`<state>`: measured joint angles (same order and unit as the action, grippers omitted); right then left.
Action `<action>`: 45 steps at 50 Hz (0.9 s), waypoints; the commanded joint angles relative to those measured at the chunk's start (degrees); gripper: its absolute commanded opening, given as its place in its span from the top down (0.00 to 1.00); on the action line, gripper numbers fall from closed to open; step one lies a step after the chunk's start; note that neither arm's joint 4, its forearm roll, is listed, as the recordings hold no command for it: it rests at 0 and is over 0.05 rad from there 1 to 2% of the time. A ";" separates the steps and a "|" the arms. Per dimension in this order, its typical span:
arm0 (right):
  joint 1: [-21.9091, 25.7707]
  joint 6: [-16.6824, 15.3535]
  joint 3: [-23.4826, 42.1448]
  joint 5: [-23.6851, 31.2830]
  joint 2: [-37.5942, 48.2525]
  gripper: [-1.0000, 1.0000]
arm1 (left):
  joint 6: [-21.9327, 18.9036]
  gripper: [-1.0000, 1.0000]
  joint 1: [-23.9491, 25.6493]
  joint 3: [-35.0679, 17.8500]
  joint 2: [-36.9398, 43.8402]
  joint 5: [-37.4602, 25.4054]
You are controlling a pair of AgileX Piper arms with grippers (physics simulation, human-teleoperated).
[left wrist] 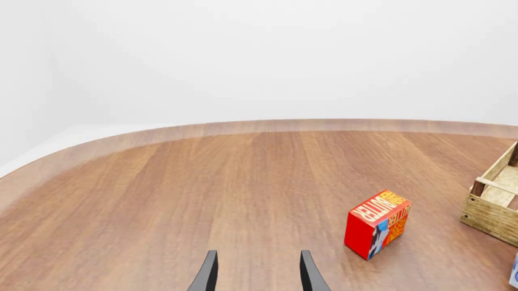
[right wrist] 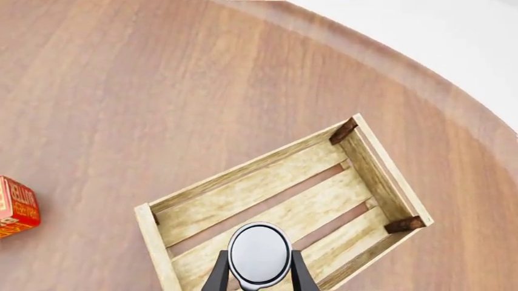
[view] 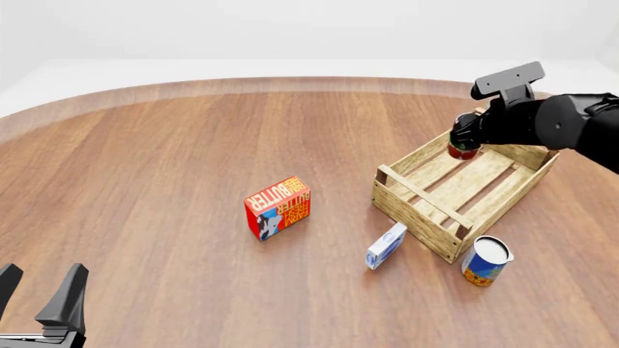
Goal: Pick up the tomato sauce, and put it in the wooden tray.
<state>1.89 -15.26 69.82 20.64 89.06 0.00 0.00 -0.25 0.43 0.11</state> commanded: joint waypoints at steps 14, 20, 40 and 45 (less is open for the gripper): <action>-1.69 4.68 -7.83 -11.36 8.21 1.00 | 0.00 0.00 0.00 0.00 0.00 0.00; -1.93 3.59 -8.70 -12.67 9.36 1.00 | 0.00 0.00 0.00 0.00 0.00 0.00; -2.52 2.35 -11.55 -16.05 12.49 1.00 | 0.00 0.00 0.00 0.00 0.00 0.00; -1.85 2.05 -11.99 -16.52 12.80 1.00 | 0.00 0.00 0.00 0.00 0.00 0.00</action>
<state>-0.35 -13.84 58.93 5.64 100.88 0.00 0.00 -0.25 0.43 0.11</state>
